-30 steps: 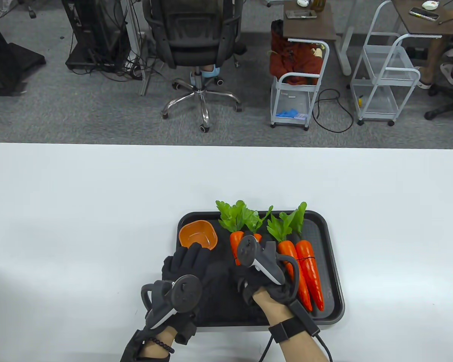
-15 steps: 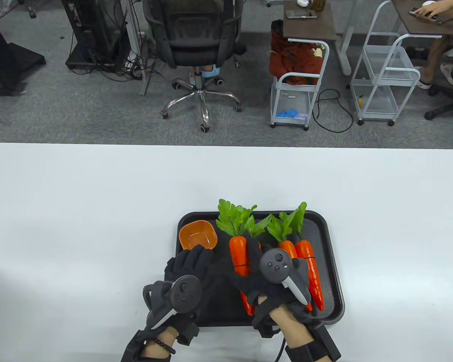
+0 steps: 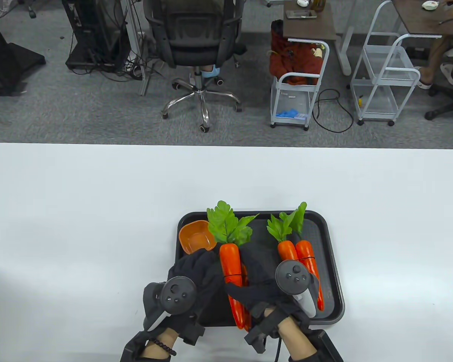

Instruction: Pinch and pull to detach rubber bands

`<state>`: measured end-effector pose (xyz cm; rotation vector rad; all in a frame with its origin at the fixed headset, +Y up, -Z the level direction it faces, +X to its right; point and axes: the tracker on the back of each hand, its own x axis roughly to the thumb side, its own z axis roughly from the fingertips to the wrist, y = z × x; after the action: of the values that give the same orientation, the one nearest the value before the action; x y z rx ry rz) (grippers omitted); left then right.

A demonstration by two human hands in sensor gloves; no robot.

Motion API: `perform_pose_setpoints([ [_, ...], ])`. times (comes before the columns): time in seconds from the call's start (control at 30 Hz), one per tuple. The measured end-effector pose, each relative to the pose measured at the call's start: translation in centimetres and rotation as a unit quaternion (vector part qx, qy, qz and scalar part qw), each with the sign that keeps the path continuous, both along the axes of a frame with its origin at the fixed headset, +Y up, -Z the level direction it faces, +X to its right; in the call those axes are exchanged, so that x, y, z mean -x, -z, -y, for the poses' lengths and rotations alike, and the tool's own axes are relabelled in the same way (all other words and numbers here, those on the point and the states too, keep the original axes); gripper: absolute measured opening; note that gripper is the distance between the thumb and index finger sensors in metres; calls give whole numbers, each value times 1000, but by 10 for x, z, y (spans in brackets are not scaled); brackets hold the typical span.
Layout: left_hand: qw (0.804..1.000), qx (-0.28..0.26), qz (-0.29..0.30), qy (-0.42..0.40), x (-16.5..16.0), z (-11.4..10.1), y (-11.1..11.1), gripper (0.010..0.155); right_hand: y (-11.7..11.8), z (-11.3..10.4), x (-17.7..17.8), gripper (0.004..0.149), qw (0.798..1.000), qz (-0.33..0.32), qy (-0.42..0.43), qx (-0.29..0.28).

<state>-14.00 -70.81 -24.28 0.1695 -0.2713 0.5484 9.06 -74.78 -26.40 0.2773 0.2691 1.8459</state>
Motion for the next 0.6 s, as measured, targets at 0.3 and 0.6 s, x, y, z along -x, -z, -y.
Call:
perform_pose_setpoints([
  [0.3, 998, -24, 30, -54, 1, -5, -6, 50, 0, 13, 7, 92, 984, -60, 166, 37],
  [0.6, 997, -63, 38, -25, -9, -5, -12, 39, 0, 16, 8, 93, 972, -73, 219, 47],
])
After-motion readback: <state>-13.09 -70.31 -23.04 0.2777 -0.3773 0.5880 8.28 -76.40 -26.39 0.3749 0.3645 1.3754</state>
